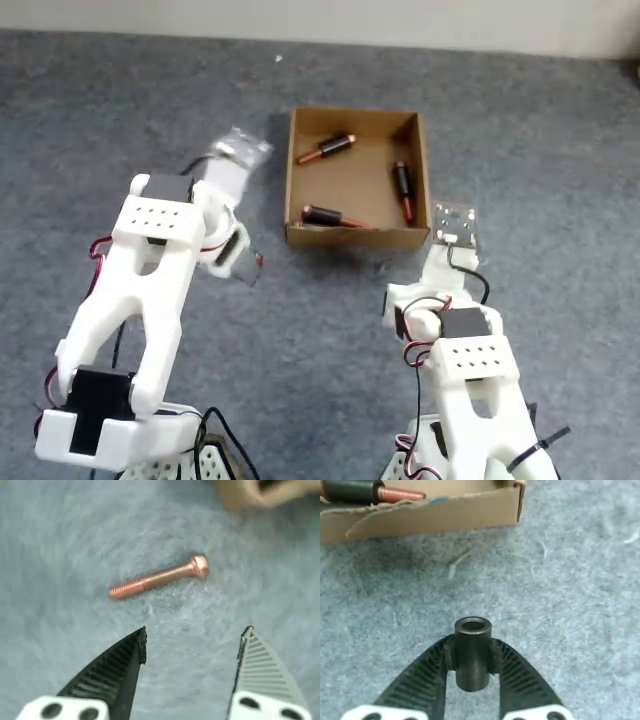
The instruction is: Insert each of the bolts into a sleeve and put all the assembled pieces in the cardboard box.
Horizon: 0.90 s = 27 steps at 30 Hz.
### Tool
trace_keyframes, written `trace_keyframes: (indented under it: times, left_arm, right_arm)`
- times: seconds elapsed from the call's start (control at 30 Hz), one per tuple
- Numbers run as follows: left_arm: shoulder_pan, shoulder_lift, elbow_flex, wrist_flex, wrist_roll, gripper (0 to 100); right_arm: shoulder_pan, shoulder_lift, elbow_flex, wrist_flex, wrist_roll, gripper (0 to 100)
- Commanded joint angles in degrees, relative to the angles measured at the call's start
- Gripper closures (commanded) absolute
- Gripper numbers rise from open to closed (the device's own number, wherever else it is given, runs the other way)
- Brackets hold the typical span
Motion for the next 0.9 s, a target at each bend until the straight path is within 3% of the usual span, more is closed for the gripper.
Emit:
trace_keyframes:
  times: [0.0, 0.13, 0.23, 0.43, 0.87]
  left_arm:
    - [-0.31, -1.98, -0.84, 0.0, -20.22, 70]
    - [-0.31, -1.89, -0.84, -1.41, -33.23, 70]
    - [-0.48, -1.63, -0.31, -5.98, -38.33, 70]
    - [-0.22, 7.43, -3.91, -9.32, -42.9, 70]
    - [0.04, 30.37, -21.32, -8.97, -42.9, 71]
  right_arm:
    - [0.84, -1.8, -0.48, -1.89, -0.35, 99.3]
    - [0.84, -1.89, -0.57, -1.89, -0.35, 99.3]
    - [0.84, -1.89, -0.57, -1.89, -0.35, 99.3]
    - [0.84, -1.8, -0.48, -1.89, 2.37, 99.3]
    - [0.84, -1.89, -0.48, -1.89, 2.81, 99.3]
